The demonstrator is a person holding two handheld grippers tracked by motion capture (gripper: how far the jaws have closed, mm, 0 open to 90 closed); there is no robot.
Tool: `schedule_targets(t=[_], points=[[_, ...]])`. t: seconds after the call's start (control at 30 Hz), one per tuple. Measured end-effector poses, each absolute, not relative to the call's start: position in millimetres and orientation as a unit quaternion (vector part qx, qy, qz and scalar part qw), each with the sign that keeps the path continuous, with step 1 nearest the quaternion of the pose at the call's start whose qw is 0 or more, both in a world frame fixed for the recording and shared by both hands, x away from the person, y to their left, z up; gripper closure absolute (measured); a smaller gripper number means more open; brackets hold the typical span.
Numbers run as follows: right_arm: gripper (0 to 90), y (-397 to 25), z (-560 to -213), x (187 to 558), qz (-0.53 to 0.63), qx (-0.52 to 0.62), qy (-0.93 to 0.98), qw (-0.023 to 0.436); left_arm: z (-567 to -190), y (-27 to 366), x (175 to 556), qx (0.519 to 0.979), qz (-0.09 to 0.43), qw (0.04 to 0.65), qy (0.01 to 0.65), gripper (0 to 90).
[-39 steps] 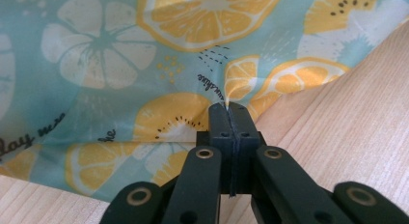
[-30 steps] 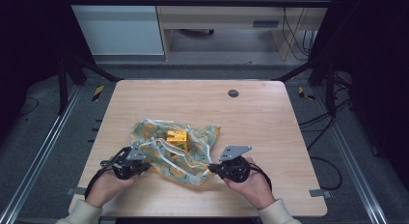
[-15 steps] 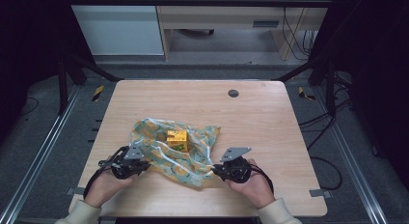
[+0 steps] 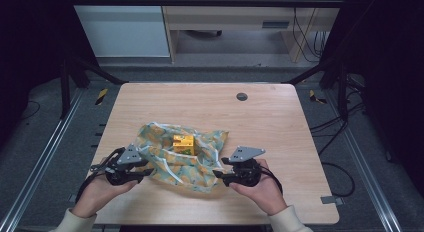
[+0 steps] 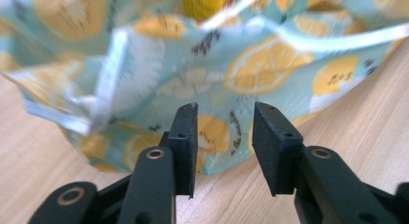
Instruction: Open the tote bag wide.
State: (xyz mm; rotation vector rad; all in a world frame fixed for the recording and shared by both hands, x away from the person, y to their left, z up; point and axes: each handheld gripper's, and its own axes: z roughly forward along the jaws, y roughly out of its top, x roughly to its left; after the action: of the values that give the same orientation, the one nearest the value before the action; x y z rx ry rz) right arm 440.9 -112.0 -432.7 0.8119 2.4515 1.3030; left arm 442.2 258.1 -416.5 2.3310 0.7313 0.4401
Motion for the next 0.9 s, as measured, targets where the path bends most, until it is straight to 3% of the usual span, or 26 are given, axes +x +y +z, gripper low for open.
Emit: schedule_targets(t=[0.1,0.33,0.57,0.63,0.73,0.77,0.8,0.83,0.87,0.9], points=[[42.3,-106.8,-421.6,446.8,0.449,0.275,0.840,0.132,-401.8,262.1,440.9,0.877,0.194,0.339,0.281,56.8],[43.8,-90.8,-410.6,470.9,0.435,0.273,0.845,0.148,-395.3,263.6,456.6,0.871,0.216,0.340,0.282,42.4],[44.0,-62.1,-424.0,505.5,0.390,0.284,0.864,0.145,-401.8,258.1,481.3,0.869,0.198,0.350,0.288,30.3],[44.2,-54.5,-429.9,514.1,0.375,0.290,0.868,0.147,-406.7,250.7,487.3,0.880,0.171,0.348,0.273,24.8],[44.9,-50.4,-434.2,518.8,0.360,0.297,0.873,0.146,-411.7,244.4,489.6,0.889,0.162,0.339,0.261,22.7],[54.9,-47.6,-437.7,522.5,0.350,0.296,0.877,0.145,-414.9,241.7,491.0,0.894,0.158,0.333,0.257,21.5],[54.9,-47.6,-437.7,522.5,0.350,0.296,0.877,0.145,-418.2,239.8,492.5,0.898,0.155,0.324,0.254,21.5],[68.6,-46.6,-438.5,524.3,0.348,0.295,0.877,0.150,-425.5,237.8,494.3,0.903,0.148,0.311,0.258,23.4],[68.6,-46.6,-438.5,524.3,0.348,0.295,0.877,0.150,-425.5,237.8,494.3,0.903,0.148,0.311,0.258,28.5],[79.9,-47.3,-436.4,526.1,0.350,0.292,0.876,0.156,-432.6,238.3,496.1,0.908,0.139,0.295,0.263,33.1]])
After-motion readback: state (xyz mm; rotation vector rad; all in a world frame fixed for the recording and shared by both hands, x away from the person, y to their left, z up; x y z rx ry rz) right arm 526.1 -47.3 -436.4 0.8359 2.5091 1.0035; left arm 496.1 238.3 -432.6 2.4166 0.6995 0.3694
